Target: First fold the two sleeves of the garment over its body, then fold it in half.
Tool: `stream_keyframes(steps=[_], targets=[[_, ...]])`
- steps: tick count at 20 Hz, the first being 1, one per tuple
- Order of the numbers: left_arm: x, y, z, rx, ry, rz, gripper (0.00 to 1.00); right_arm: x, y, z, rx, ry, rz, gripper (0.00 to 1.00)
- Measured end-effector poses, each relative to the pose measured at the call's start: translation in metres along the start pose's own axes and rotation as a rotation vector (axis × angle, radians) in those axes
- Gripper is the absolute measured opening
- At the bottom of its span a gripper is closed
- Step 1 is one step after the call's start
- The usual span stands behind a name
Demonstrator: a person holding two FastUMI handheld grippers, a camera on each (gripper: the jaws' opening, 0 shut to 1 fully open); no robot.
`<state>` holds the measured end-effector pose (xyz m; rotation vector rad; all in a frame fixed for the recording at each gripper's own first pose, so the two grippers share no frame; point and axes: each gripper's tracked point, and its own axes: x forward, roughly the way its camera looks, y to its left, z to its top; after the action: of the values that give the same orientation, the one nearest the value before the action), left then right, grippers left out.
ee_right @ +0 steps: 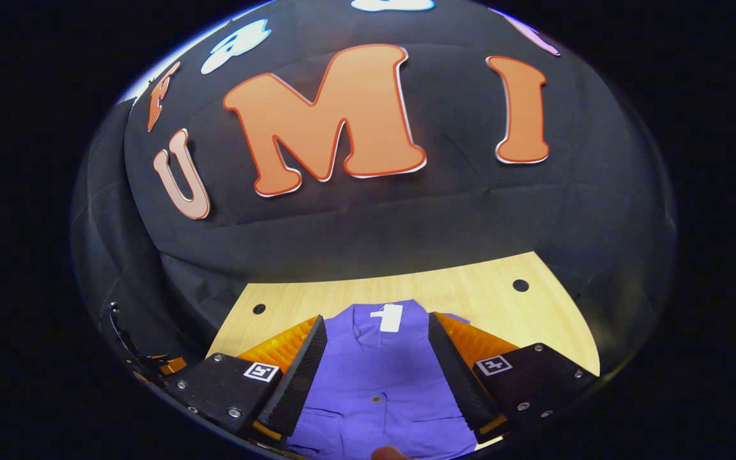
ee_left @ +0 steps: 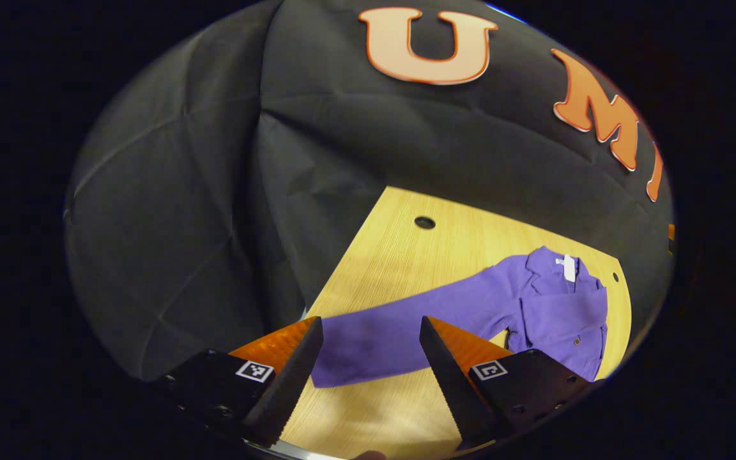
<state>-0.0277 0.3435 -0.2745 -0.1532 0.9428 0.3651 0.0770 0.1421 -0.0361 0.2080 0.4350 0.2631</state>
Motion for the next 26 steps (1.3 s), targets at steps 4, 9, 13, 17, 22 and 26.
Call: stream_keyframes(steps=[4,9,13,17,22,26], targets=[[0.03,0.012,-0.027,-0.065,0.18,-0.007,0.96,-0.028,-0.029,-0.007,-0.024,-0.057,-0.063,0.95],[0.059,0.035,-0.058,-0.094,0.361,0.018,0.97,-0.064,-0.047,-0.022,-0.069,-0.104,-0.128,0.96],[0.08,0.045,-0.086,-0.145,0.482,0.005,0.97,-0.079,-0.052,-0.038,-0.096,-0.103,-0.164,0.96],[0.097,0.058,-0.105,-0.177,0.562,0.033,0.96,-0.083,-0.049,-0.053,-0.088,-0.083,-0.165,0.96],[0.109,0.063,-0.111,-0.175,0.608,0.079,0.93,-0.086,-0.05,-0.062,-0.088,-0.067,-0.163,1.0],[0.112,0.058,-0.111,-0.151,0.658,0.116,0.82,-0.082,-0.054,-0.069,-0.069,-0.047,-0.153,0.96]])
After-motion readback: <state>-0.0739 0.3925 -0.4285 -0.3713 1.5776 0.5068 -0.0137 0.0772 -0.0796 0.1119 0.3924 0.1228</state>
